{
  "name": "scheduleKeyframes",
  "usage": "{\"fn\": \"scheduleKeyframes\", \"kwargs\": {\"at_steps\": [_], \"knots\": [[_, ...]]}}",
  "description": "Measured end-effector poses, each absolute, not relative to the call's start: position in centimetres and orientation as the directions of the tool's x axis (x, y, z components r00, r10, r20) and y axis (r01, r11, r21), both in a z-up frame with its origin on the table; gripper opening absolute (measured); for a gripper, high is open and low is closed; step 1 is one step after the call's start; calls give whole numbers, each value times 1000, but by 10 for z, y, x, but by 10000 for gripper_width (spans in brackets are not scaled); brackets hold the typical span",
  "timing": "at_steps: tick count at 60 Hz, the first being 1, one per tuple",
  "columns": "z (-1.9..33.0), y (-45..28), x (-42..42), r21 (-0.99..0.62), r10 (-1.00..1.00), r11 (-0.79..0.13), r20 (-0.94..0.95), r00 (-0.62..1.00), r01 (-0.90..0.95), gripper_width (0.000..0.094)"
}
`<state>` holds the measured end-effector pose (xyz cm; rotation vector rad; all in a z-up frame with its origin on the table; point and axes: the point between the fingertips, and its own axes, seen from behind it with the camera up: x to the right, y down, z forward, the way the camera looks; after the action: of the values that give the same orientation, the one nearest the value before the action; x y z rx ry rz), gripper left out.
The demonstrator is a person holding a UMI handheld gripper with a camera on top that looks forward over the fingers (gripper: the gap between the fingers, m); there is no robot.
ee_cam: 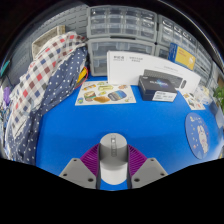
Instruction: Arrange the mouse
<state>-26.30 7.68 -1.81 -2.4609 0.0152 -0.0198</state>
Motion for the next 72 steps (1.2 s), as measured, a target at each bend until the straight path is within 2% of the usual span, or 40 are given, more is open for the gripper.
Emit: {"fn": "scheduleKeyframes", "kwargs": {"at_steps": [8, 16, 26, 30, 35, 38, 42, 51, 62, 72], "knots": [[-3, 80, -261, -625, 47, -780, -9, 999, 31, 365], [83, 107, -232, -743, 107, -668, -30, 994, 49, 366], [199, 126, -141, -855, 134, -512, 21, 991, 88, 366], [229, 128, -96, -881, 120, -466, 29, 992, 82, 364], [244, 129, -36, -895, 85, -439, 44, 995, 77, 365], [239, 130, -3, -892, 59, -447, 40, 997, 63, 363], [214, 129, 35, -873, 32, -485, 39, 999, 49, 363], [136, 120, 88, -799, -5, -600, 26, 1000, 17, 361], [51, 105, 99, -713, -14, -700, -30, 999, -31, 362], [3, 92, 93, -653, -6, -756, -50, 999, -37, 362]]}}
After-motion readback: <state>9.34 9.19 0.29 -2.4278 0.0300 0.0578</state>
